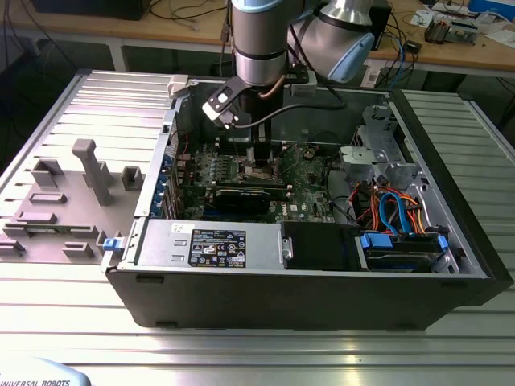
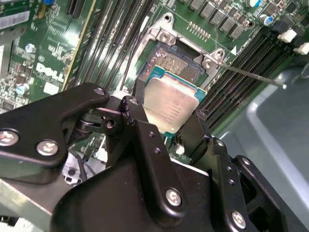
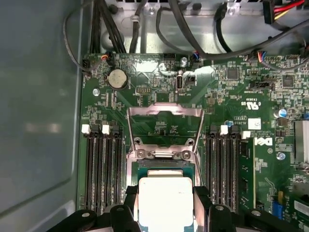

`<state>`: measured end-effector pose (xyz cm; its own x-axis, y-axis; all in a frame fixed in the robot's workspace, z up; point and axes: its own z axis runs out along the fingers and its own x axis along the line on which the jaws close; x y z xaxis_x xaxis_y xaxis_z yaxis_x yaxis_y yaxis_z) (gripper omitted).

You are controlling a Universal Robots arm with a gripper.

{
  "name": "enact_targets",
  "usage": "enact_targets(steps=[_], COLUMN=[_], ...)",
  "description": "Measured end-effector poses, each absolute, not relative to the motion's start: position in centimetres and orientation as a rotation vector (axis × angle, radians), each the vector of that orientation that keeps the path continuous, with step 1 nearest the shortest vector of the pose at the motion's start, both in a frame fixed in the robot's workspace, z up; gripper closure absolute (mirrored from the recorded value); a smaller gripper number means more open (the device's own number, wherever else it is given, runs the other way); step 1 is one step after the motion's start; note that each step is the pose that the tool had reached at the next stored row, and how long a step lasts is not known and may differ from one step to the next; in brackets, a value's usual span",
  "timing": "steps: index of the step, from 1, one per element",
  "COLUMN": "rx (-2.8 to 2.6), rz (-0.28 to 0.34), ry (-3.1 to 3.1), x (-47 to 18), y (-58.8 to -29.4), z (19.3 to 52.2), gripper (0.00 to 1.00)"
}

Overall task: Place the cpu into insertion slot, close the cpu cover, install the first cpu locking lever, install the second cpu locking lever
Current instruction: 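Place the cpu into insertion slot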

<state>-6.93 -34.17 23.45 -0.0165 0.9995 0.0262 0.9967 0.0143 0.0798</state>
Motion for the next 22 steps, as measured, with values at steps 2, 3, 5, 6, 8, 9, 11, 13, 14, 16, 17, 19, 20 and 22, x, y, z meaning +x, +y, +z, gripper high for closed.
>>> enact_targets(steps=[2,3,5,6,8,9,11,13,14,16,17,19,20,22], rx=[2.179,2.18,2.183,2.187,2.194,2.197,2.201,2.209,2.213,2.219,2.219,2.215,2.208,2.205], rz=[0.117,0.117,0.117,0.117,0.116,0.116,0.116,0.116,0.116,0.116,0.116,0.112,0.11,0.108], ry=[2.208,2.206,2.203,2.2,2.192,2.189,2.184,2.176,2.172,2.165,2.165,2.166,2.172,2.174], x=[-6.9,-6.9,-6.9,-7.0,-7.0,-7.1,-7.2,-7.2,-7.2,-7.2,-7.2,-7.2,-7.2,-7.2], y=[-34.1,-34.1,-34.1,-34.1,-34.0,-34.0,-34.0,-34.0,-34.0,-34.0,-34.0,-34.0,-34.0,-34.0], z=[23.1,22.8,22.4,22.2,21.7,21.5,21.1,20.8,20.7,20.4,20.3,20.2,20.2,20.1], gripper=[0.46,0.46,0.46,0.46,0.46,0.46,0.46,0.46,0.46,0.46,0.46,0.46,0.46,0.46])
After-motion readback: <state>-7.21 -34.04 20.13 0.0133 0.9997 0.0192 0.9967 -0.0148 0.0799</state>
